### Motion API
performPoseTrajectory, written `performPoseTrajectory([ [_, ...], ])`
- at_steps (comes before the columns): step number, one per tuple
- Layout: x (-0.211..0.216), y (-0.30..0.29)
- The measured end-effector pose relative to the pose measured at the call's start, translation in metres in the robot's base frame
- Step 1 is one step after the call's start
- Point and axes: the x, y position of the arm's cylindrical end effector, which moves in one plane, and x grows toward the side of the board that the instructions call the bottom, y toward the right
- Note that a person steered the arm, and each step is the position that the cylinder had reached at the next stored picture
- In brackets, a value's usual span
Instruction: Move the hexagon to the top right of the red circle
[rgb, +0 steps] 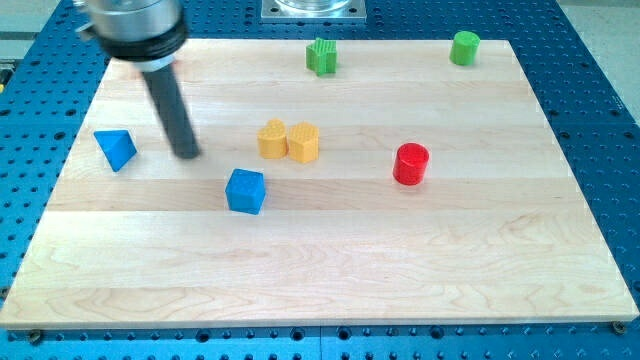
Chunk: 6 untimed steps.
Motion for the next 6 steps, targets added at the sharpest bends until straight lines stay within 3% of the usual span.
performPoseTrajectory([
  [1,-0.015,0.06],
  [3,0.017,0.129],
  [5,0.017,0.299],
  [6,-0.001,0.246],
])
